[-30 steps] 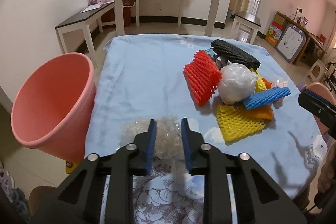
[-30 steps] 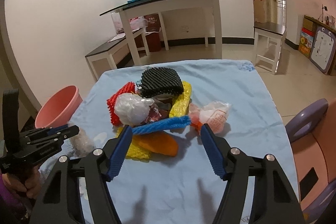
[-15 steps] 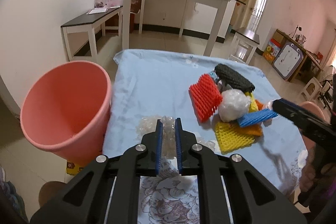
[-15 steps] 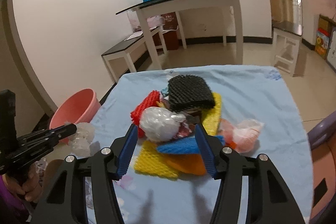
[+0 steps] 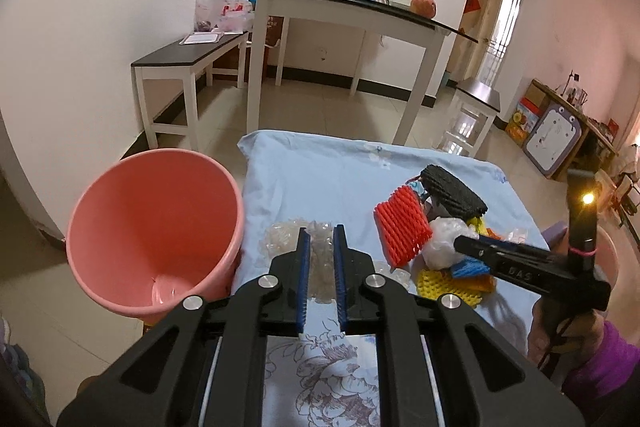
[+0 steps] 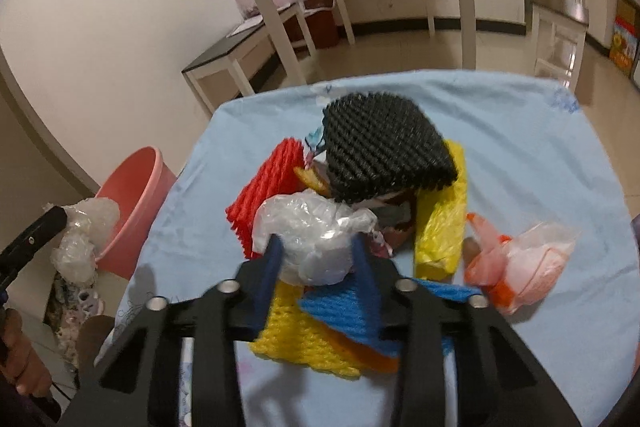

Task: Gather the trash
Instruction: 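Carry the bubble wrap to the pink bucket while the right gripper grabs a white plastic bag, then open both grippers over the pink bucket to drop the bubble wrap and bag, then grasp the red foam net with the left gripper while the right grasps the black foam net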

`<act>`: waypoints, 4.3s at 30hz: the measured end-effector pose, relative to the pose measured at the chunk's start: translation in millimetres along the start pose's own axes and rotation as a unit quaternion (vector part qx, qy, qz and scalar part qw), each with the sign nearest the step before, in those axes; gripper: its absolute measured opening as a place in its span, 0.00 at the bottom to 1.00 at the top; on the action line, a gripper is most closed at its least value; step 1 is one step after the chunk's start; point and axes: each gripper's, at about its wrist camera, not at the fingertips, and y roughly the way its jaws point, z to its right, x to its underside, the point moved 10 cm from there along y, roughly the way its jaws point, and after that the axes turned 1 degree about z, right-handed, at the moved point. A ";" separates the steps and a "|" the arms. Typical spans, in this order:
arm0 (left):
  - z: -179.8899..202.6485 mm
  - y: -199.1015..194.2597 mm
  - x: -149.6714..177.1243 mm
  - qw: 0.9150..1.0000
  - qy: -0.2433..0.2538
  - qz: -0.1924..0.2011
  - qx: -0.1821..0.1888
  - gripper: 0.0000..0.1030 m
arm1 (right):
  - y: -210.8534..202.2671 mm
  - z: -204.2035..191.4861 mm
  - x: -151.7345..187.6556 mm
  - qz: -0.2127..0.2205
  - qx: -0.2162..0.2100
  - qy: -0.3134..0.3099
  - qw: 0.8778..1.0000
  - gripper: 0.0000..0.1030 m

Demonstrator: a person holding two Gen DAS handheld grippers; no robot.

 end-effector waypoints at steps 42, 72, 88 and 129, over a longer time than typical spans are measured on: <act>-170.6 2.4 9.3 0.984 -0.112 0.014 -0.137 0.11 | 58.6 -268.2 -1.3 -0.042 -0.166 -0.147 0.974 0.20; -160.5 -4.4 12.5 0.985 -0.131 0.008 -0.115 0.24 | 40.7 -241.2 -9.0 -0.002 -0.135 -0.153 0.979 0.38; -73.7 12.4 4.2 0.996 -0.078 -0.002 -0.049 0.24 | -15.8 -150.5 -13.6 0.044 -0.066 -0.135 0.988 0.48; 104.1 115.5 14.2 0.991 0.052 -0.107 0.060 0.25 | -67.8 41.9 -19.5 0.084 0.028 0.017 0.996 0.47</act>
